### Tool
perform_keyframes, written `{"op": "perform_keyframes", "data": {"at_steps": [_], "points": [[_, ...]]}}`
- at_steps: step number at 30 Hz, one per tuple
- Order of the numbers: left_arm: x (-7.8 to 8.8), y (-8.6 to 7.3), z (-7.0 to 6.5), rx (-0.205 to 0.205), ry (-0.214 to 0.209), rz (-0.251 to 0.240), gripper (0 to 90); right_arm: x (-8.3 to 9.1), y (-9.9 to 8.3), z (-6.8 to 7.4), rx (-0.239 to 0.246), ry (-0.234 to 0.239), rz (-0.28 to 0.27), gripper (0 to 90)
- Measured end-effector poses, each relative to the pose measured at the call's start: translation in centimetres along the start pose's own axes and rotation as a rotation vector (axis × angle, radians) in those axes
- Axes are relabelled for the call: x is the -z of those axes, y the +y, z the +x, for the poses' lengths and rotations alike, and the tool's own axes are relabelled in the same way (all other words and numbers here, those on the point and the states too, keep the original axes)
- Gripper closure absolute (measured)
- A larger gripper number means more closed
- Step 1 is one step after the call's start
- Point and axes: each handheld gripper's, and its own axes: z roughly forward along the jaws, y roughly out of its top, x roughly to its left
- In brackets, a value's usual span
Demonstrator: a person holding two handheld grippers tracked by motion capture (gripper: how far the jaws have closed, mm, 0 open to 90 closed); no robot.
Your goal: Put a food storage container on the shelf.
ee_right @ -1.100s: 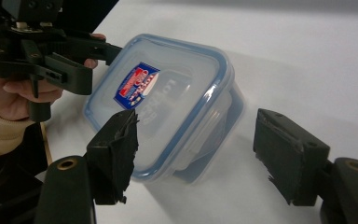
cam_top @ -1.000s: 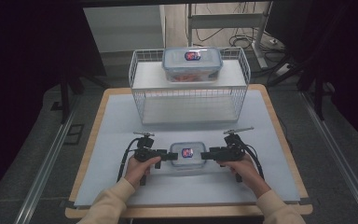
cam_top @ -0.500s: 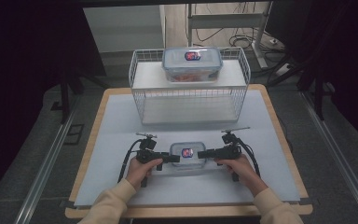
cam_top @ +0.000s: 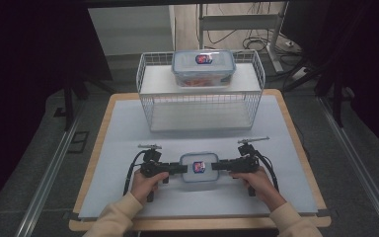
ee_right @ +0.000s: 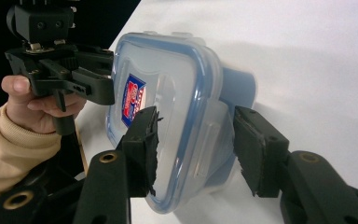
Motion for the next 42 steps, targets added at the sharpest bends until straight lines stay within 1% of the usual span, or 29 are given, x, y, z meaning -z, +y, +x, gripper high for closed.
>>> {"op": "perform_keyframes", "data": {"at_steps": [1,6,11,15,19,24,26,29,30,33,34,35,37,40,42], "points": [[0.1,-0.1,0.0,-0.008,-0.002,0.001,53.0,0.1,-0.1,0.1,0.005,0.003,-0.001,52.3],[0.2,-0.1,-0.2,-0.014,-0.007,0.000,54.1,0.3,-0.3,0.2,0.020,0.012,0.002,53.2],[0.2,-0.2,-0.2,-0.018,-0.009,-0.005,54.3,0.4,-0.3,0.2,0.019,0.018,0.007,53.7],[0.2,-0.2,-0.4,-0.022,0.000,-0.010,54.2,0.4,-0.5,0.2,0.019,0.013,-0.005,53.8],[0.2,-0.2,-0.6,-0.034,0.011,-0.008,54.0,0.4,-0.7,0.3,0.004,0.012,-0.021,53.8],[0.3,-0.2,-0.8,-0.041,0.023,-0.006,53.9,0.4,-0.7,0.5,0.001,0.006,-0.023,54.1],[0.3,-0.2,-1.0,-0.049,0.036,-0.010,53.7,0.5,-0.7,0.6,-0.002,0.008,-0.024,54.4],[0.3,-0.2,-1.0,-0.052,0.045,-0.011,53.2,0.4,-0.6,0.7,0.007,0.000,-0.026,54.4],[0.3,-0.1,-1.1,-0.046,0.045,-0.017,53.2,0.4,-0.6,0.8,0.010,0.000,-0.026,54.4],[0.5,0.0,-1.1,-0.057,0.041,-0.018,53.2,0.5,-0.5,0.8,0.010,0.004,-0.032,54.7],[0.5,0.1,-1.2,-0.052,0.039,-0.026,53.2,0.5,-0.5,0.8,0.010,0.006,-0.033,54.7],[0.6,0.2,-1.2,-0.059,0.039,-0.026,53.3,0.6,-0.4,0.9,0.015,0.007,-0.039,54.7],[0.7,0.2,-1.3,-0.058,0.034,-0.033,53.4,0.7,-0.3,1.0,0.020,0.008,-0.045,54.7],[0.9,0.4,-1.4,-0.058,0.030,-0.036,53.4,0.9,-0.1,1.3,0.039,0.001,-0.049,54.7],[1.1,0.6,-1.6,-0.075,0.034,-0.038,53.5,1.0,-0.1,1.6,0.045,0.001,-0.052,54.7]]}}
